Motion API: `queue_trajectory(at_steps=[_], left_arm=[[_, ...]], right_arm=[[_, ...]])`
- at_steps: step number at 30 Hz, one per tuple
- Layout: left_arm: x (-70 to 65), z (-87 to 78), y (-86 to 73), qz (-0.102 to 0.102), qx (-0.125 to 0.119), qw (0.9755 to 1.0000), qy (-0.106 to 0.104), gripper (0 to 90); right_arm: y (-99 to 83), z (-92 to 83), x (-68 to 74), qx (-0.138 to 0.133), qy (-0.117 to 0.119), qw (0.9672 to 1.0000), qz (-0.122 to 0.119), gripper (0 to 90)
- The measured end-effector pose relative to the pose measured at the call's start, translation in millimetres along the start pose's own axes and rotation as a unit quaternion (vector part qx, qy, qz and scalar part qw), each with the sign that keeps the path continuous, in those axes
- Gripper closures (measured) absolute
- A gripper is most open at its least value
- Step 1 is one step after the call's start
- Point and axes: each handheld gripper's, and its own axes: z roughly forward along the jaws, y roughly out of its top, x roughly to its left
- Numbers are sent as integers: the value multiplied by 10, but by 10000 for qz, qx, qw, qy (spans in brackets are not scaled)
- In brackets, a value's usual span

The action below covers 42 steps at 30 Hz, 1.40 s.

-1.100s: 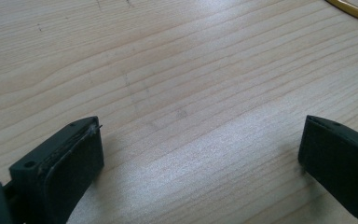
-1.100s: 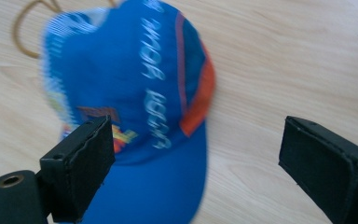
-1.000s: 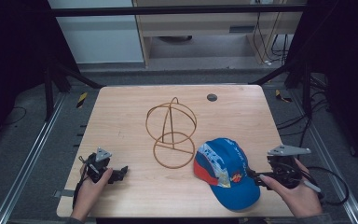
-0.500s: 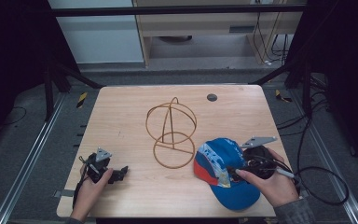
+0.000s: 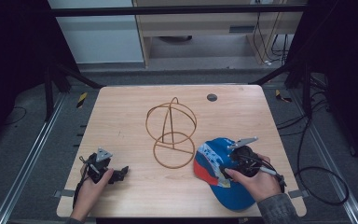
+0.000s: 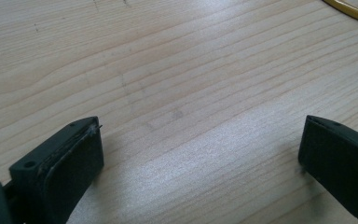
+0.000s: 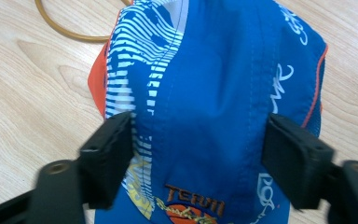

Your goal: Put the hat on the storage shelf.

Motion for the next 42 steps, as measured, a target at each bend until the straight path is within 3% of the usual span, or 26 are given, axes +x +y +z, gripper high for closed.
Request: queue_trajectory(at_steps=[2,8,10,17,25,34,42], left_arm=[[-3,1,2,15,7,10000,-10,0],[-9,3,3,11,8,10000,-15,0],[-10,3,4,12,7,10000,-18,0],[-11,4,4,11,6,10000,-20,0],[-11,4,4,9,6,10000,-20,0],[-11,4,4,10,7,10000,-20,0],[-11,4,4,11,7,10000,-21,0]], right_arm=[[-1,7,2,14,79,9999,-75,507],[-11,9,2,66,129,9997,-176,817],[-21,8,-10,63,171,9996,-201,872],[-9,-99,-66,47,323,9990,-318,892],[129,-377,-211,-183,445,9982,-355,891],[408,-654,-402,-257,466,9977,-428,890],[688,-989,-484,-534,332,9961,-622,891]])
